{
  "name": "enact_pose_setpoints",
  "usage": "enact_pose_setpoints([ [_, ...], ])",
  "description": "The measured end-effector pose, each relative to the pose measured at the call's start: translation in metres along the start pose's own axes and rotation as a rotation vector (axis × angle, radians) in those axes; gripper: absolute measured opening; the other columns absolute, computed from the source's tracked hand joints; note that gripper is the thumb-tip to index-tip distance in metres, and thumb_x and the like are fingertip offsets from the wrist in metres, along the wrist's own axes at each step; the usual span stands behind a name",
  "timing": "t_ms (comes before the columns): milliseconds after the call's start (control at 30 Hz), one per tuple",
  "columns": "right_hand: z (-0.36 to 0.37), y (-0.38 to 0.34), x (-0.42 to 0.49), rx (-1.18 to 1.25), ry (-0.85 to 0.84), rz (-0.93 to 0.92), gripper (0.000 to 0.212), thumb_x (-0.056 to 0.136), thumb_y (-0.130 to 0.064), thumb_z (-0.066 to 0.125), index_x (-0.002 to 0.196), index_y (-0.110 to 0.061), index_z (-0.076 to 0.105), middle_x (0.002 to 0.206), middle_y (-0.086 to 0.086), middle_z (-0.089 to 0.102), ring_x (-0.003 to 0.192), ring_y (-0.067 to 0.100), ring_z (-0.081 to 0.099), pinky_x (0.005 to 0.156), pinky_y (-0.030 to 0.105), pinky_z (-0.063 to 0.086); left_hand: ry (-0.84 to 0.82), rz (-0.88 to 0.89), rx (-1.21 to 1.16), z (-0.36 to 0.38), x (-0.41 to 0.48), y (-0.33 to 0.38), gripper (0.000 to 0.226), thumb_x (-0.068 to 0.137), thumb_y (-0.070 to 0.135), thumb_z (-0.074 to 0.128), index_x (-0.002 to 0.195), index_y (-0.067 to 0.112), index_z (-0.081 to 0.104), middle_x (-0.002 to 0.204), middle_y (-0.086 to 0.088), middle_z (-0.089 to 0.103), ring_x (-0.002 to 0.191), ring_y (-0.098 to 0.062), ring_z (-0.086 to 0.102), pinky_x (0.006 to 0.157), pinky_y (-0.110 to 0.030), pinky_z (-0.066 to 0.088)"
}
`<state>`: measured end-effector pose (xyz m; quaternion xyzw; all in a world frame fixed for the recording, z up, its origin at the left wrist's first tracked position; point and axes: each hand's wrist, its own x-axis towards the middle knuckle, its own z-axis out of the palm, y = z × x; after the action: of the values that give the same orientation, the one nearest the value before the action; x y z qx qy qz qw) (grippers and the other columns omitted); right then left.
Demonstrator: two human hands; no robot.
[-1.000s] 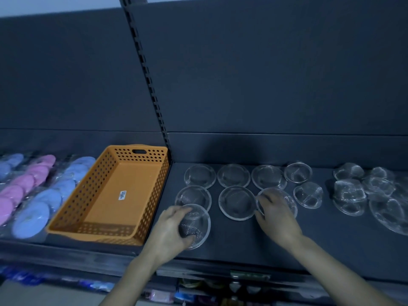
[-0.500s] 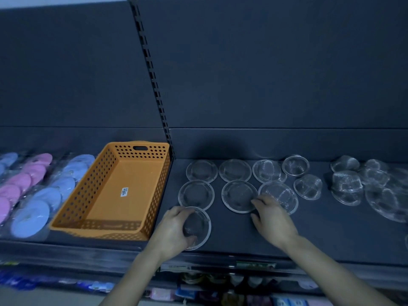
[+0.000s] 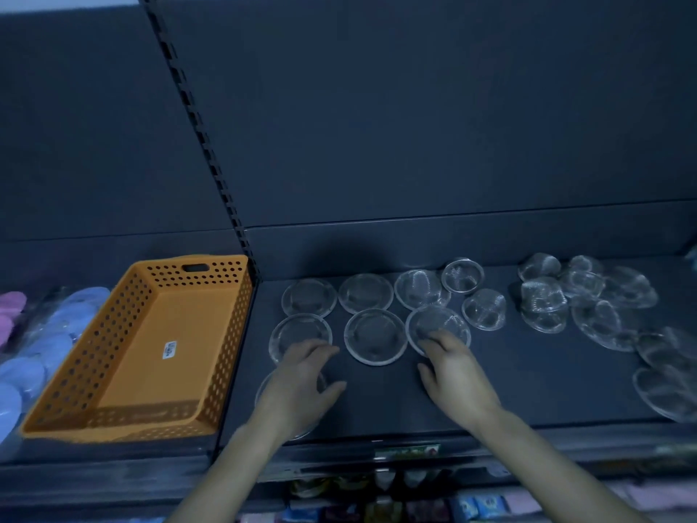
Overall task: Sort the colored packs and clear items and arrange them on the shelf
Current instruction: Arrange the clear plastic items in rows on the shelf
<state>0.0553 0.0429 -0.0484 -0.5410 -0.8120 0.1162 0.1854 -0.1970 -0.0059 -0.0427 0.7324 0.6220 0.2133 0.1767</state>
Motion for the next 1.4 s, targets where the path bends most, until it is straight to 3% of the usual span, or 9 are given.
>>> enact_pose_setpoints([
  [100, -0.014, 0.019, -0.007, -0.007, 0.036, 0.029, 0.030, 0.080, -0.002, 0.065, 0.110, -0.001, 0.066, 0.112, 0.015, 0.061, 0.106, 0.033, 0.058, 0.094, 0.037, 0.049, -0.023, 0.060, -0.017, 0.012, 0.018, 0.020, 0.052, 0.087, 0.035, 0.062, 0.135, 0.020, 0.048, 0.133, 0.009, 0.045, 0.124, -0.002, 0.031, 0.099, -0.006, 0.017],
  [233, -0.037, 0.058, -0.016, -0.039, 0.039, 0.117, 0.031, 0.084, -0.008, 0.062, 0.114, -0.002, 0.064, 0.118, 0.013, 0.057, 0.114, 0.030, 0.053, 0.102, 0.034, 0.042, -0.017, 0.119, -0.029, 0.031, 0.053, 0.059, 0.048, 0.083, 0.035, 0.065, 0.128, 0.020, 0.055, 0.122, 0.014, 0.051, 0.115, -0.003, 0.042, 0.090, 0.000, 0.020],
  [367, -0.067, 0.102, -0.027, -0.067, 0.044, 0.212, 0.036, 0.088, -0.013, 0.059, 0.122, -0.003, 0.059, 0.127, 0.015, 0.052, 0.124, 0.031, 0.046, 0.108, 0.033, 0.036, -0.073, 0.170, -0.060, 0.058, 0.085, 0.102, 0.049, 0.084, 0.038, 0.063, 0.130, 0.022, 0.053, 0.123, 0.012, 0.052, 0.116, -0.002, 0.042, 0.092, -0.006, 0.025],
  [667, -0.125, 0.207, -0.035, -0.085, 0.082, 0.331, 0.033, 0.082, -0.008, 0.062, 0.115, -0.002, 0.063, 0.119, 0.016, 0.056, 0.110, 0.033, 0.054, 0.093, 0.033, 0.045, -0.110, 0.266, -0.083, 0.119, 0.148, 0.197, 0.046, 0.085, 0.031, 0.065, 0.127, 0.018, 0.054, 0.123, 0.007, 0.053, 0.116, -0.007, 0.046, 0.094, -0.007, 0.027],
  [800, -0.139, 0.242, -0.023, -0.134, -0.020, 0.358, 0.043, 0.087, -0.023, 0.059, 0.127, -0.010, 0.052, 0.132, 0.010, 0.046, 0.119, 0.029, 0.048, 0.095, 0.031, 0.043, -0.071, 0.256, -0.055, 0.139, 0.180, 0.233, 0.050, 0.083, 0.026, 0.065, 0.130, 0.014, 0.053, 0.129, 0.000, 0.049, 0.118, -0.016, 0.045, 0.103, -0.022, 0.033],
  [1067, -0.140, 0.280, 0.009, -0.139, -0.287, 0.383, 0.062, 0.079, -0.049, 0.062, 0.131, -0.020, 0.042, 0.130, 0.006, 0.047, 0.120, 0.028, 0.045, 0.093, 0.038, 0.046, -0.032, 0.212, -0.022, 0.169, 0.230, 0.274, 0.048, 0.083, 0.024, 0.065, 0.128, 0.013, 0.054, 0.130, -0.004, 0.049, 0.120, -0.021, 0.043, 0.103, -0.021, 0.029],
  [1133, -0.138, 0.287, 0.013, -0.140, -0.272, 0.364, 0.062, 0.079, -0.048, 0.061, 0.132, -0.021, 0.043, 0.131, 0.005, 0.049, 0.123, 0.026, 0.042, 0.095, 0.037, 0.044, -0.039, 0.211, -0.012, 0.173, 0.238, 0.278, 0.047, 0.082, 0.022, 0.066, 0.127, 0.012, 0.056, 0.128, -0.006, 0.051, 0.119, -0.023, 0.045, 0.102, -0.019, 0.028],
  [1233, -0.139, 0.297, 0.012, -0.060, -0.198, 0.345, 0.064, 0.076, -0.046, 0.060, 0.134, -0.028, 0.042, 0.131, 0.000, 0.051, 0.124, 0.023, 0.039, 0.096, 0.033, 0.042, -0.053, 0.200, 0.007, 0.177, 0.247, 0.282, 0.044, 0.085, 0.023, 0.064, 0.127, 0.009, 0.056, 0.127, -0.007, 0.052, 0.119, -0.024, 0.046, 0.103, -0.028, 0.035],
  [1400, -0.145, 0.313, 0.002, 0.264, 0.032, 0.315, 0.069, 0.073, -0.041, 0.068, 0.136, -0.027, 0.044, 0.123, -0.010, 0.052, 0.119, 0.013, 0.044, 0.093, 0.018, 0.035, 0.006, 0.195, -0.055, 0.182, 0.272, 0.299, 0.033, 0.097, 0.025, 0.048, 0.124, 0.009, 0.058, 0.123, -0.007, 0.056, 0.115, -0.022, 0.049, 0.101, -0.032, 0.038],
])
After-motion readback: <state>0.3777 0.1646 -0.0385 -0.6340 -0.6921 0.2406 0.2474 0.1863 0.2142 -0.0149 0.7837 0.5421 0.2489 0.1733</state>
